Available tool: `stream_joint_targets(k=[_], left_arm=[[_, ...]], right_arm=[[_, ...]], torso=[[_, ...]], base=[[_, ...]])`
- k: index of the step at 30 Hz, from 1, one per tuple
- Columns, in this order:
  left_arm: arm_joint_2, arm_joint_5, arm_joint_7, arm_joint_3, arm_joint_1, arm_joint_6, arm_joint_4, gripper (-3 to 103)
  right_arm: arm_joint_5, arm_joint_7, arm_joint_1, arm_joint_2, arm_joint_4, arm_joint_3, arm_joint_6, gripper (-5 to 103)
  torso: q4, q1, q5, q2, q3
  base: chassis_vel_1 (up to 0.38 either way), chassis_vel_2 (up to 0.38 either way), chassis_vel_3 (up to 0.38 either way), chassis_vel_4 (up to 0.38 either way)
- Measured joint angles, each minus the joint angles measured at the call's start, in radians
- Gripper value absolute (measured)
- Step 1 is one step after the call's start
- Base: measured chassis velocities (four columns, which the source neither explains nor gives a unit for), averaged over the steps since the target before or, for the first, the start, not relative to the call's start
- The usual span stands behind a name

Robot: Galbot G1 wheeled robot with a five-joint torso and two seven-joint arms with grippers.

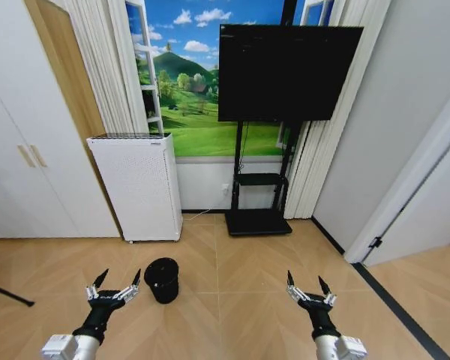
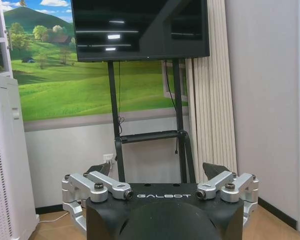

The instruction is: Pick up the trash bin and place the garbage on the floor into it.

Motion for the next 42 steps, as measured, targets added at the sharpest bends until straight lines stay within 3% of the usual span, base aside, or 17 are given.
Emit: stream_joint_targets(k=[5,7,8,9,13,14,22,42], left_arm=[[0.0,0.0,0.0,0.0,0.0,0.0,0.0,100],[0.0,0.0,0.001,0.0,0.0,0.0,0.0,100],[0.0,0.0,0.001,0.0,0.0,0.0,0.0,100],[0.0,0.0,0.001,0.0,0.0,0.0,0.0,100],[0.0,0.0,0.001,0.0,0.0,0.0,0.0,100],[0.0,0.0,0.001,0.0,0.0,0.0,0.0,100],[0.0,0.0,0.0,0.0,0.0,0.0,0.0,100],[0.0,0.0,0.0,0.0,0.0,0.0,0.0,100]], right_arm=[[0.0,0.0,0.0,0.0,0.0,0.0,0.0,100],[0.0,0.0,0.0,0.0,0.0,0.0,0.0,100],[0.0,0.0,0.0,0.0,0.0,0.0,0.0,100],[0.0,0.0,0.0,0.0,0.0,0.0,0.0,100],[0.0,0.0,0.0,0.0,0.0,0.0,0.0,100],[0.0,0.0,0.0,0.0,0.0,0.0,0.0,100],[0.0,0.0,0.0,0.0,0.0,0.0,0.0,100],[0.0,0.0,0.0,0.0,0.0,0.0,0.0,100]], torso=[[-0.0005,0.0,-0.0009,0.0,0.0],[0.0,0.0,0.0016,0.0,0.0],[0.0,0.0,0.0016,0.0,0.0],[-0.0003,0.0,-0.0009,0.0,0.0],[-0.0001,0.0,0.0012,0.0,0.0],[-0.0002,0.0,-0.001,0.0,0.0],[-0.0002,0.0,0.0001,0.0,0.0],[-0.0002,0.0,0.0001,-0.001,0.0]], base=[[0.37,-0.368,-0.365,0.347],[0.363,-0.352,-0.37,0.356],[0.355,-0.326,-0.37,0.356],[0.355,-0.359,-0.324,0.36],[0.354,-0.353,-0.354,0.338],[0.323,-0.304,-0.31,0.332],[0.209,-0.212,-0.241,0.225],[-0.009,0.014,0.02,-0.007]])
